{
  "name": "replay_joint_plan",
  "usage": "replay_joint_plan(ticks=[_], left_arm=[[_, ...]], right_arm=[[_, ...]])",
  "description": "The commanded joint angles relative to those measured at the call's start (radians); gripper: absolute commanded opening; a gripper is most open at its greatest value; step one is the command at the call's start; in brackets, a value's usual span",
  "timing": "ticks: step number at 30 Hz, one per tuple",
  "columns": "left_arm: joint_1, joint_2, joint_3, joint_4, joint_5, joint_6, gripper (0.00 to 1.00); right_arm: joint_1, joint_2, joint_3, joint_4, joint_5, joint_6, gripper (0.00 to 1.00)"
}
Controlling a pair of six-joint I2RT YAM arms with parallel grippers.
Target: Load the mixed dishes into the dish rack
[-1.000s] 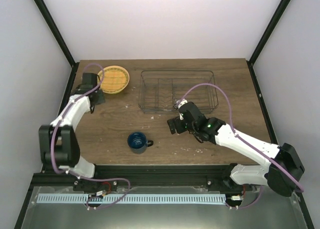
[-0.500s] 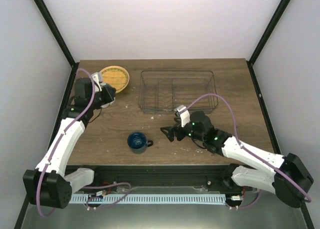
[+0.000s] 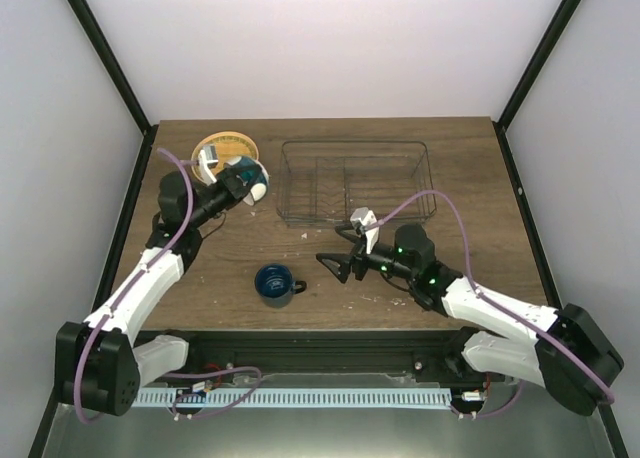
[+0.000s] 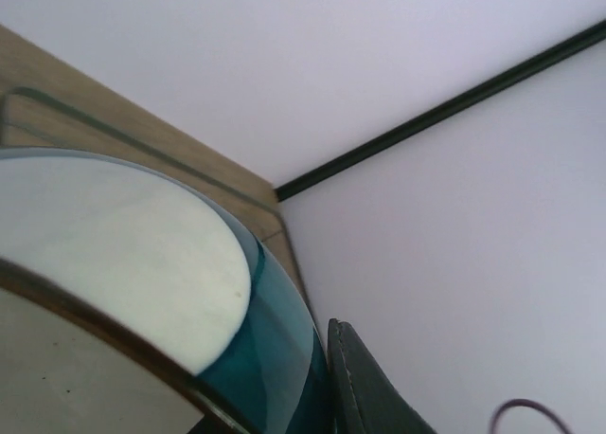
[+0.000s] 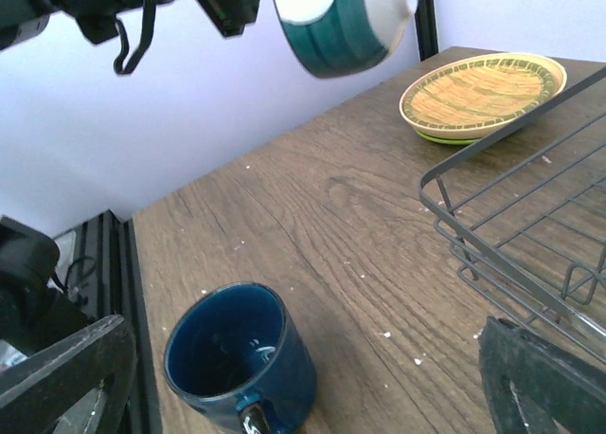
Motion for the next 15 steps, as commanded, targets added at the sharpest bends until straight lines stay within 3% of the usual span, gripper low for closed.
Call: replay_joint_plan(ticks=[1,7,15], left_arm=[[-0.049,-0.021,-0.04,0.338,0.002,-0.148,0.0],[-0.107,-0.025,-0.111,0.468,-0.014,-0.224,0.0],[-0.203,-0.07,-0.188,0.52,-0.074,-0.253,0.0]], right_arm=[[-0.006,0.027,-0.051,0.202,-0.006,-0.117,1.0],[-0.004,0.138,-0.036,0.309,-0.025,-0.208,1.0],[0.036,0.227,-0.037,0.465,0.09,-0.316,1.0]])
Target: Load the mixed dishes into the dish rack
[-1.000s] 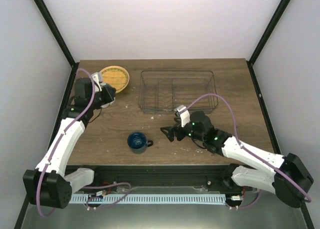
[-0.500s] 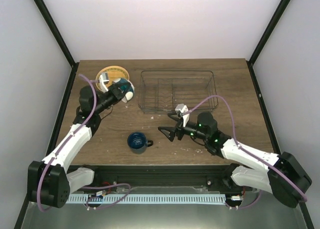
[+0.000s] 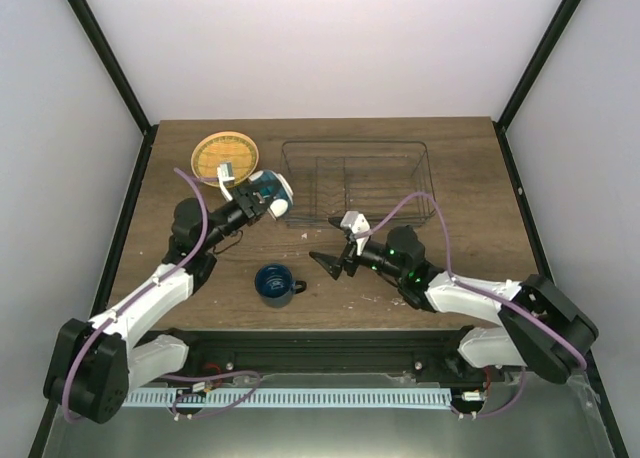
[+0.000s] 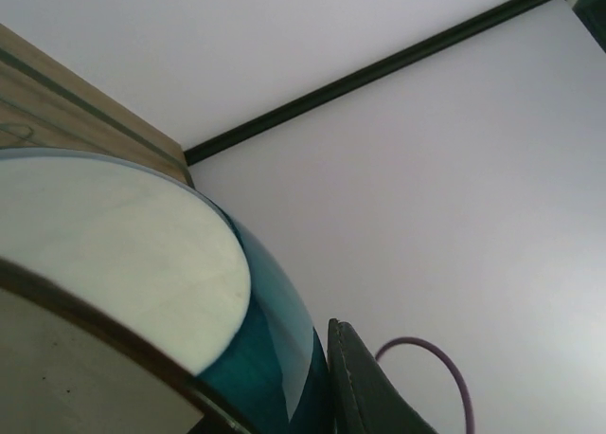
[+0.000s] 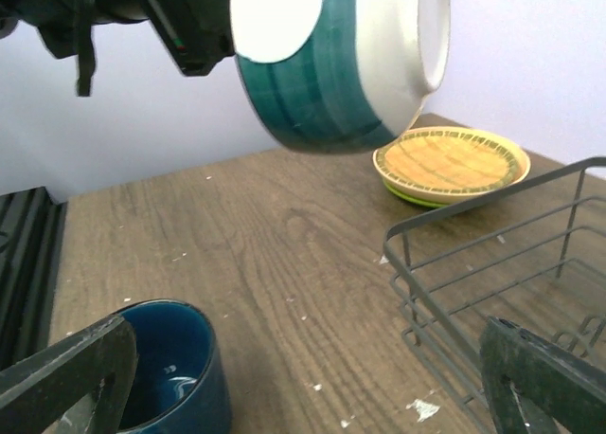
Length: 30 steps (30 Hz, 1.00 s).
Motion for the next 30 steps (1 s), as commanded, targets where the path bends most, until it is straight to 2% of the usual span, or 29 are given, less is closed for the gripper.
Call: replay_joint_plan(ticks=[1,10,16,30], left_arm=[[-0.054,-0.048,-0.021,0.169,-0.053,-0.024,0.0],[-0.204,0.05,-0.041,0.286,-0.145,-0.044,0.0],[-0.243,0.12,-0.057,0.388,-0.178,-0.073,0.0],[-0.262,0.193,-0.053,0.458,-0.177,-0.098,0.0]], right_arm=[[0.033,0.052,0.023,0.151,0.092,-0.103,1.0],[0.069,0.165,0.063,0.292,0.243,-0.195,1.0],[0.075,0.184,0.071,0.365,0.35,-0.242,1.0],[0.075,0.195,0.102,0.341,0.307,-0.238,1.0]])
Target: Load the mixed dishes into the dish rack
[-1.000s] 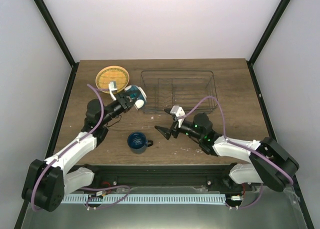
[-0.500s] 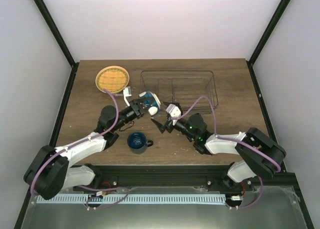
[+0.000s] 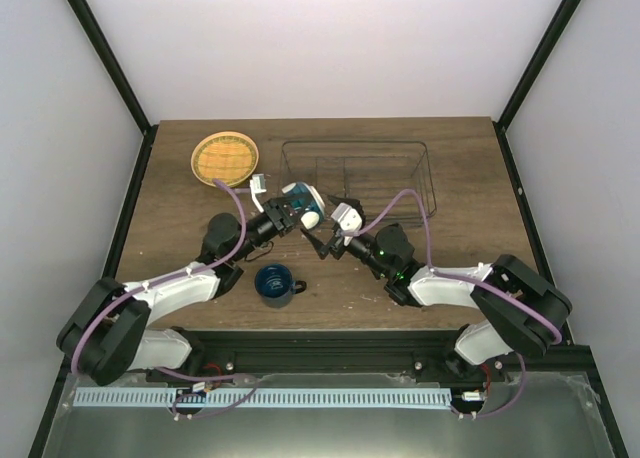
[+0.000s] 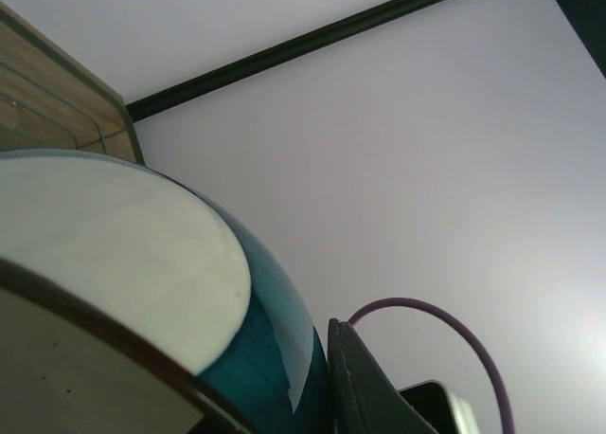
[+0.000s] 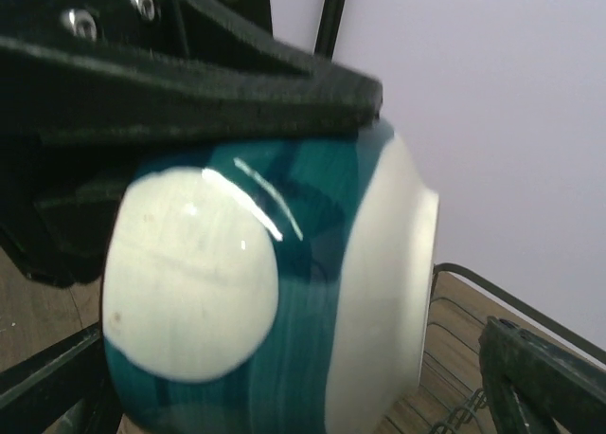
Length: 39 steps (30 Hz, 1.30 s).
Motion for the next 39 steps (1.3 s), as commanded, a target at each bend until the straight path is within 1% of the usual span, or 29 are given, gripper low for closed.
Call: replay_joint_plan(ticks=[1,9,11,16,19,21,22,24,26,27,29,31,36,39], left_arm=[[-0.011,0.013,0.011,0.125,-0.004,-0.004,0.0],[-0.012,0.009,0.022,0.117,-0.001,-0.003,0.0],[-0.013,0.007,0.027,0.111,0.004,-0.001,0.0],[-0.015,-0.004,0.037,0.093,0.005,0.009,0.0],[-0.015,-0.011,0.042,0.079,0.006,0.017,0.0],[-0.016,-0.017,0.045,0.072,0.007,0.023,0.0],[-0.015,-0.02,0.047,0.068,0.008,0.028,0.0],[-0.015,-0.024,0.051,0.061,0.012,0.032,0.0],[-0.015,-0.024,0.052,0.061,0.014,0.034,0.0],[-0.015,-0.022,0.053,0.06,0.016,0.034,0.0],[-0.016,-0.017,0.049,0.067,0.017,0.033,0.0],[-0.015,-0.009,0.045,0.081,0.019,0.027,0.0],[-0.015,0.009,0.03,0.104,0.022,0.016,0.1],[-0.016,0.003,0.021,0.093,0.02,0.022,0.14]], right_arm=[[0.005,0.011,0.04,0.042,0.006,-0.009,1.0],[0.005,0.015,0.061,-0.006,-0.004,-0.016,1.0],[0.005,0.024,0.066,-0.015,-0.014,-0.017,0.97],[0.005,0.037,0.085,-0.05,-0.037,-0.014,0.79],[0.005,0.037,0.084,-0.064,-0.043,-0.014,0.74],[0.005,0.033,0.08,-0.073,-0.04,-0.017,0.67],[0.005,0.03,0.078,-0.077,-0.037,-0.02,0.63],[0.005,0.025,0.073,-0.082,-0.033,-0.022,0.51],[0.005,0.019,0.067,-0.08,-0.025,-0.023,0.35],[0.005,0.017,0.065,-0.082,-0.02,-0.024,0.29],[0.005,0.017,0.063,-0.082,-0.007,-0.026,0.2],[0.005,0.015,0.062,-0.084,0.003,-0.028,0.17],[0.005,0.011,0.064,-0.087,0.032,-0.04,0.12],[0.005,0.006,0.069,-0.089,0.051,-0.049,0.08]])
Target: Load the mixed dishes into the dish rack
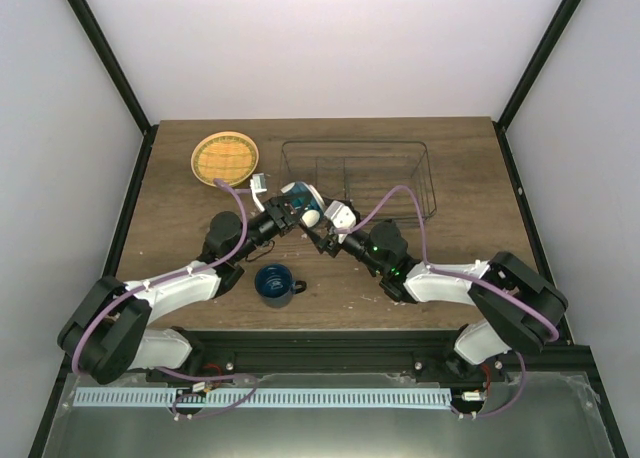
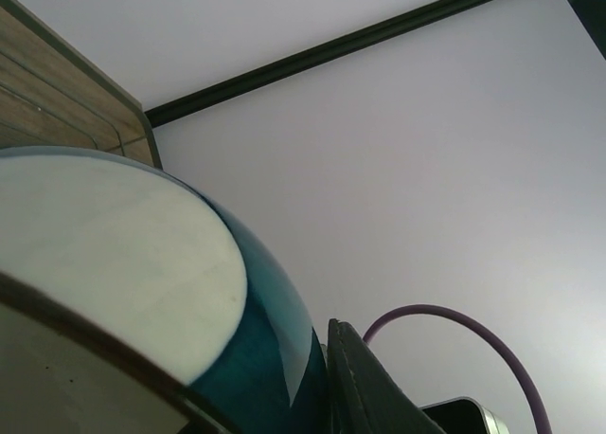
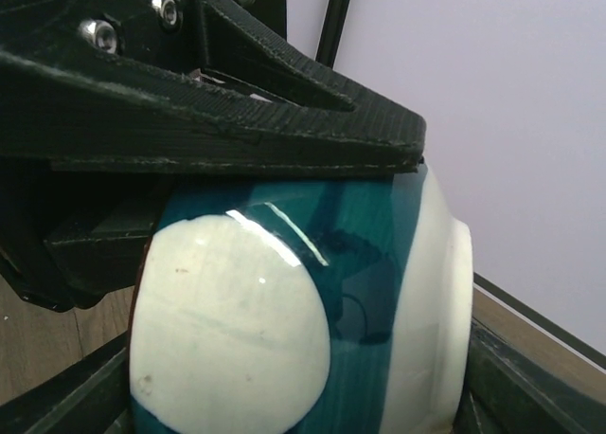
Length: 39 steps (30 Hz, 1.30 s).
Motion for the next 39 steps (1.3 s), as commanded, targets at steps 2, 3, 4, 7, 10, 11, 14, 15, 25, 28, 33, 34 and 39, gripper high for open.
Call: replay_joint_plan(ticks=[2,3,4,7,10,11,14,15,25,28,33,34,39], left_arm=[[-0.008,-0.023,0.009,0.11,0.048,0.026,0.17],[-0.006,-0.025,0.008,0.106,0.048,0.028,0.21],[-0.006,-0.027,0.006,0.102,0.048,0.031,0.25],[-0.007,-0.037,-0.003,0.097,0.042,0.033,0.46],[-0.007,-0.053,-0.021,0.077,0.031,0.041,0.61],[-0.007,-0.061,-0.026,0.066,0.027,0.046,0.65],[-0.006,-0.09,-0.04,0.011,0.011,0.074,0.74],[-0.007,-0.103,-0.043,-0.018,0.007,0.085,0.76],[-0.004,-0.246,-0.053,-0.3,-0.083,0.193,0.91],[0.002,-0.311,-0.04,-0.435,-0.141,0.241,0.92],[0.005,-0.462,0.131,-0.981,-0.402,0.489,0.94],[0.009,-0.477,0.165,-1.044,-0.447,0.52,0.95],[0.039,-0.496,0.242,-1.172,-0.496,0.582,0.96]], right_arm=[[0.0,-0.02,0.021,-0.039,0.055,-0.033,0.06],[0.0,-0.019,0.022,-0.039,0.06,-0.035,0.05],[0.0,-0.017,0.025,-0.039,0.066,-0.036,0.05],[0.001,-0.004,0.035,-0.039,0.087,-0.042,0.05],[0.0,0.016,0.051,-0.045,0.117,-0.048,0.05],[0.0,0.021,0.058,-0.05,0.127,-0.049,0.05],[0.001,0.026,0.069,-0.055,0.147,-0.055,0.05],[0.0,0.024,0.073,-0.056,0.153,-0.06,0.05],[-0.017,-0.002,0.117,-0.091,0.227,-0.094,0.05],[-0.05,-0.005,0.164,-0.165,0.304,-0.097,0.05],[-0.123,0.018,0.347,-0.42,0.475,-0.113,0.05],[-0.132,0.03,0.391,-0.464,0.508,-0.131,0.06],[-0.154,0.147,0.666,-0.751,0.709,-0.207,0.06]])
